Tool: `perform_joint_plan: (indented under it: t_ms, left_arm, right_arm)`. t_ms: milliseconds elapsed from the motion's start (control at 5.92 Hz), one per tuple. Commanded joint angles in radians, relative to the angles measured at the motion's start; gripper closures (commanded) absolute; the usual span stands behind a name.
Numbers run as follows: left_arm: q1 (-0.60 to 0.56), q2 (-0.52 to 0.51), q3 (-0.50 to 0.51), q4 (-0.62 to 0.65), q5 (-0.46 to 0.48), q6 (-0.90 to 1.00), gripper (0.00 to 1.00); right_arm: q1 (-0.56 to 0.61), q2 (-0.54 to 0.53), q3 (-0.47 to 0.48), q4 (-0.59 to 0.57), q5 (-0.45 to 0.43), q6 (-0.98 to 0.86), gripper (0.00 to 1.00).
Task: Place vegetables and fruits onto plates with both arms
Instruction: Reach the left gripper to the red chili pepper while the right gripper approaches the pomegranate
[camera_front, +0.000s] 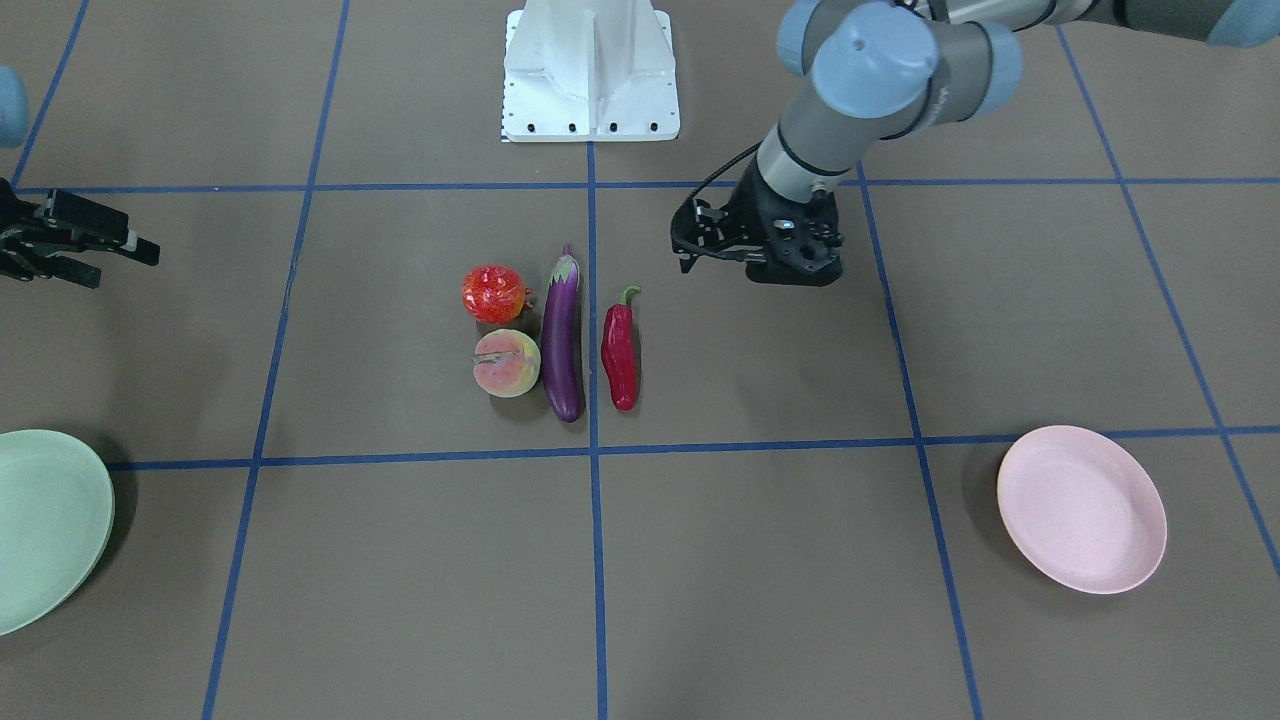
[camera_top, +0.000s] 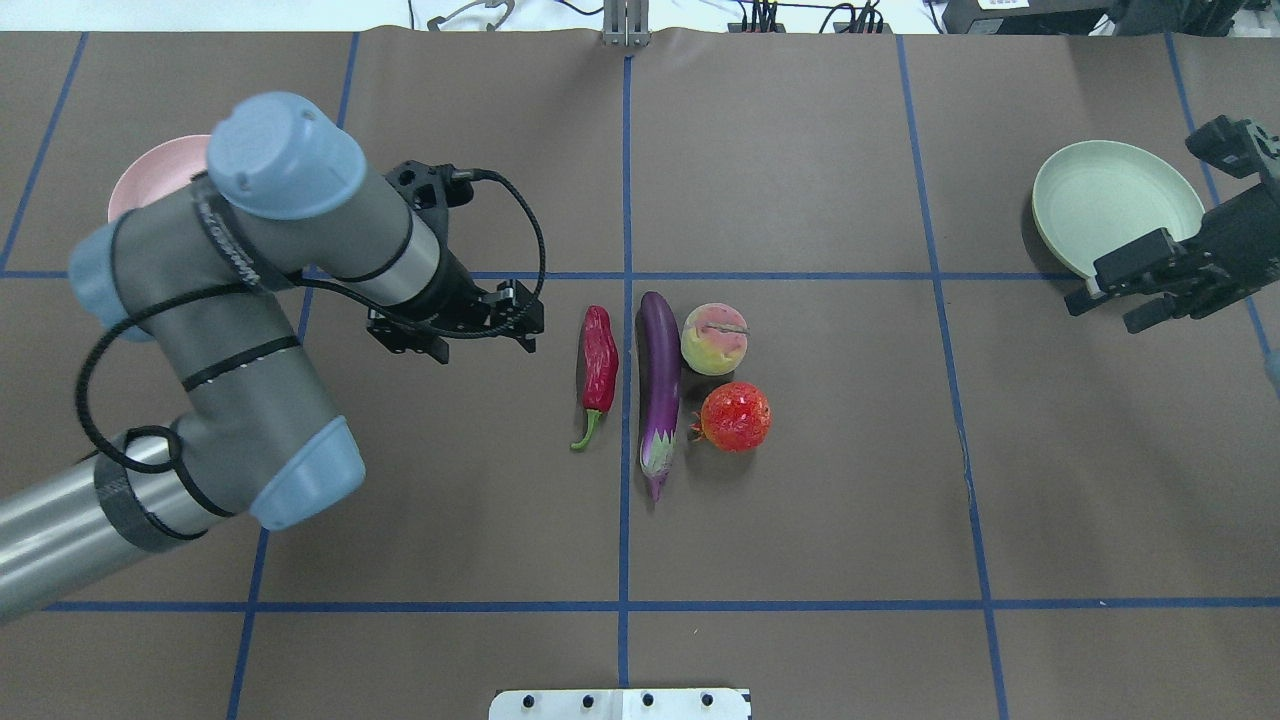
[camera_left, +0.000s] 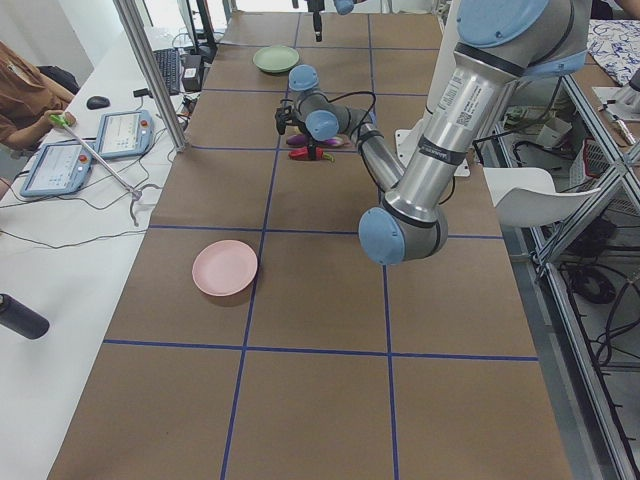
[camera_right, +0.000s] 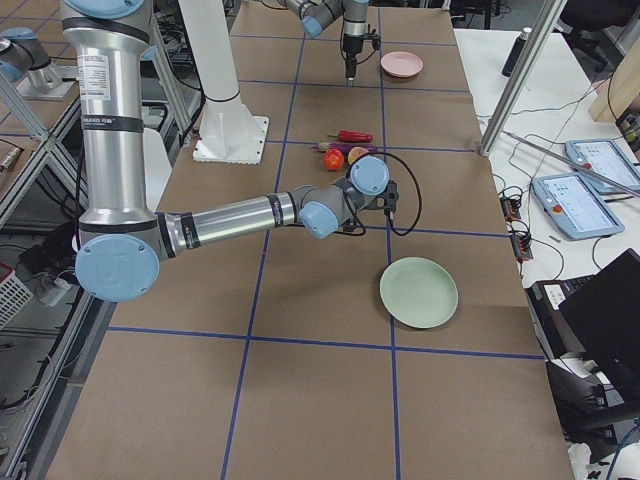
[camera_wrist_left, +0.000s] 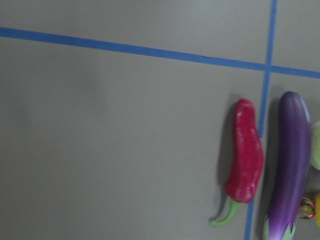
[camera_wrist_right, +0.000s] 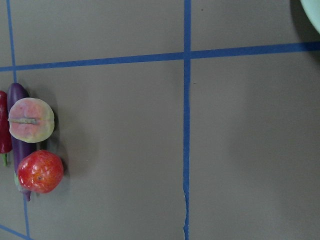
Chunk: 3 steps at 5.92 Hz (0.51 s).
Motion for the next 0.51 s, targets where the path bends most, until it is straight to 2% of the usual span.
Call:
perform_joint_plan:
  t_ms: [0,338]
  left_arm:
    - [0.090,-0.079,0.131,-0.048,0.126,-0.001,0.01]
    - [0.119,-0.120,0.307,-0.214,0.127,-0.010,0.11]
  right_arm:
    - [-0.110,0.115,-0.001,0.005,-0.110,0.215,0.00]
    - [-0.176,0.143,-0.001,0.005,-0.168,0.247,0.00]
